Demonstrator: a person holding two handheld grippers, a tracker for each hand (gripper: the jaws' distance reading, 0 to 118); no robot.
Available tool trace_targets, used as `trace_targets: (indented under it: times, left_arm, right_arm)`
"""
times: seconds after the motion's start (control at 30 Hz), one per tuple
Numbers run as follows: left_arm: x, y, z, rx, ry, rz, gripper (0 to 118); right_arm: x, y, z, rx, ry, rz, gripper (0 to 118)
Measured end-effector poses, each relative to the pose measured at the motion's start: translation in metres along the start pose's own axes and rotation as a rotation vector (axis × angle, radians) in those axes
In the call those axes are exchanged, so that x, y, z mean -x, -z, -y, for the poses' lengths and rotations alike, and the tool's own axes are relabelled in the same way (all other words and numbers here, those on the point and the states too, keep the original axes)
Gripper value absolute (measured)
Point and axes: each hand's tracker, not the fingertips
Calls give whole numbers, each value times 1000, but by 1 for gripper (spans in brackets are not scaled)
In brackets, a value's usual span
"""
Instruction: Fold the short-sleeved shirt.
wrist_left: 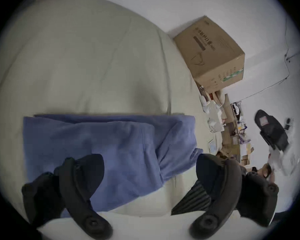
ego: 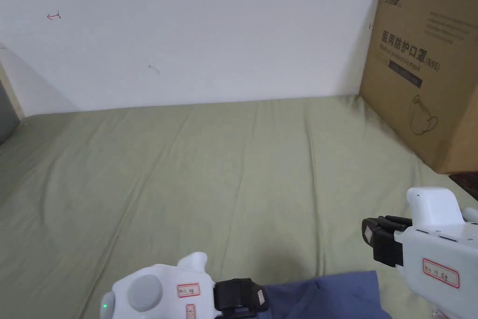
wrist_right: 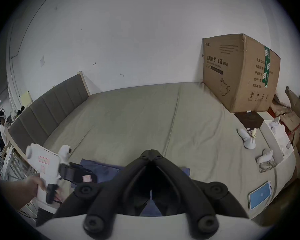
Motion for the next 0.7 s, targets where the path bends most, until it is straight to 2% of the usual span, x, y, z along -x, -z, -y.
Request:
trace_targets:
  times: [0.07,0.1,0.13,0.2,0.3,0.53,0.6,0.67,0.7]
  left_arm:
    - [-2,-19,-3,-24,94,-57,108]
    - [-6,-30,-1,-68,151,-101,95]
    - [-10,-36,1,-92,193,-145,73]
    - [-15,-30,5,-73,248,-218,1]
    - [-15,-1,9,11,213,-127,1]
    - [-16,97,24,189,173,-129,1]
    - [-3,105,23,175,54,-69,1]
    - [8,93,17,162,-92,30,1]
    - [13,81,16,165,-121,69,1]
  right_arm:
    - [-2,2,0,-5,18,-3,0]
    - [-2,3,0,-8,30,-8,0]
    - [-2,3,0,-9,37,-12,0]
    - [-1,4,-1,-12,44,-16,0]
    - [0,5,0,-11,35,-18,0]
    - [-2,4,5,8,25,-5,0]
    - [-3,4,6,15,26,1,0]
    - [-3,4,7,18,30,4,0]
    - [-3,4,8,18,32,2,0]
